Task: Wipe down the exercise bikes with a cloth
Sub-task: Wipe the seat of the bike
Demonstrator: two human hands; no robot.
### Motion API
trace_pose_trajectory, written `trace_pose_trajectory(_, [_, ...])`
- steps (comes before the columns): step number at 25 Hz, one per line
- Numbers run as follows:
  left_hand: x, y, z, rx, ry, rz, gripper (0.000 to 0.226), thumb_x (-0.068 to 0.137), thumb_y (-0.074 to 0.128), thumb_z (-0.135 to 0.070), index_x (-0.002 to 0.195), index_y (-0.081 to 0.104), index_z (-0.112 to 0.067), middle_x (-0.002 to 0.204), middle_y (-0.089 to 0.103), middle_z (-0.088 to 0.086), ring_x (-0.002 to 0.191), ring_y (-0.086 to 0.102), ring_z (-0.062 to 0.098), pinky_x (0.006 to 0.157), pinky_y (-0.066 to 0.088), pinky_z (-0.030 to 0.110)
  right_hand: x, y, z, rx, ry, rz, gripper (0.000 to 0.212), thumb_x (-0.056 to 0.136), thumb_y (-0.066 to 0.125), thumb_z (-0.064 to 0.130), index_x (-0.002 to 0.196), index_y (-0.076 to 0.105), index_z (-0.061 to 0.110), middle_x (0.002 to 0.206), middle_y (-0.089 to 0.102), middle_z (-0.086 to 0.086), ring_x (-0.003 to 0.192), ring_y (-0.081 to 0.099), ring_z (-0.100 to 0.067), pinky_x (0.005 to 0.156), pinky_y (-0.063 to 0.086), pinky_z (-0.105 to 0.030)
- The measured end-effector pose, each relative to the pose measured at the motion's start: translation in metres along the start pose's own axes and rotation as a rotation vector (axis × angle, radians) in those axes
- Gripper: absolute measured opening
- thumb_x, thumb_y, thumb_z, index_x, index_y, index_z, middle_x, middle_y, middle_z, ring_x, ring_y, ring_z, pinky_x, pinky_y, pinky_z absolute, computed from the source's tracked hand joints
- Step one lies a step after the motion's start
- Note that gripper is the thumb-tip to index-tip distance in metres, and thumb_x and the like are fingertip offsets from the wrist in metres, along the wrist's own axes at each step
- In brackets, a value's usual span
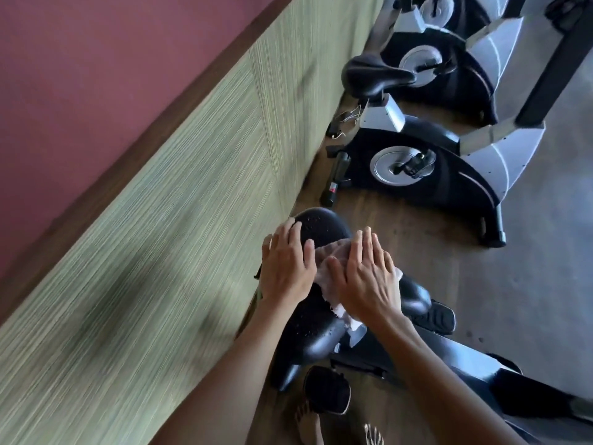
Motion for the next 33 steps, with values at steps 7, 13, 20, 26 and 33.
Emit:
trace_pose_trajectory(7, [0.0,-0.001,0.012,-0.148,-0.087,-0.062,0.066,0.106,0.022,-0.045,0.154,0.04,-0.004,0.16,0.039,0.013,0.151,0.031,0.021,0.124,0.019,0.028,0.0,0.005,0.005,-0.102,-0.067,-0.056,0.092,0.096,0.02,0.067,0.156,0.025,-0.002,0.162,0.027,-0.025,0.152,0.024,-0.037,0.123,0.02,-0.051])
trace_pose_trajectory(13, [0.001,0.004,0.022,-0.222,-0.212,-0.059,0.052,0.111,0.023,-0.027,0.15,0.044,0.0,0.157,0.045,0.014,0.148,0.037,0.019,0.122,0.021,0.021,0.043,0.012,0.014,0.015,-0.159,0.035,0.083,0.098,0.017,0.057,0.16,0.007,0.001,0.168,0.009,-0.019,0.157,0.005,-0.026,0.125,0.005,-0.034])
trace_pose_trajectory(20, [0.0,0.001,0.025,-0.241,-0.135,-0.14,0.062,0.108,0.018,-0.037,0.148,0.048,-0.001,0.154,0.049,0.014,0.145,0.043,0.02,0.12,0.036,0.036,0.023,0.013,0.012,-0.051,-0.566,0.147,0.077,0.105,0.013,0.055,0.16,0.002,0.003,0.168,-0.009,-0.014,0.156,-0.015,-0.02,0.127,-0.004,-0.034])
trace_pose_trajectory(26, [0.0,0.0,0.019,-0.266,-0.089,-0.178,0.06,0.109,0.02,-0.035,0.151,0.04,0.003,0.155,0.045,0.018,0.147,0.041,0.02,0.121,0.035,0.033,0.076,0.018,0.057,0.04,-0.45,0.102,0.067,0.108,0.02,0.044,0.159,0.011,0.001,0.169,0.003,-0.017,0.157,-0.006,-0.025,0.128,-0.001,-0.04])
trace_pose_trajectory(33, [-0.002,-0.005,0.026,-0.398,-0.069,-0.255,0.056,0.11,0.023,-0.032,0.152,0.041,0.001,0.157,0.044,0.013,0.148,0.038,0.015,0.12,0.036,0.039,0.067,0.018,0.029,0.069,-0.525,0.162,0.07,0.107,0.019,0.048,0.161,0.003,0.006,0.169,-0.008,-0.009,0.156,-0.015,-0.016,0.128,-0.002,-0.038])
Point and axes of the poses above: each hand's wrist, its own x-axis towards the middle knuckle, its own y-axis out of the palm, z = x × y, the point moved 10 cm from there along x, towards the middle knuckle
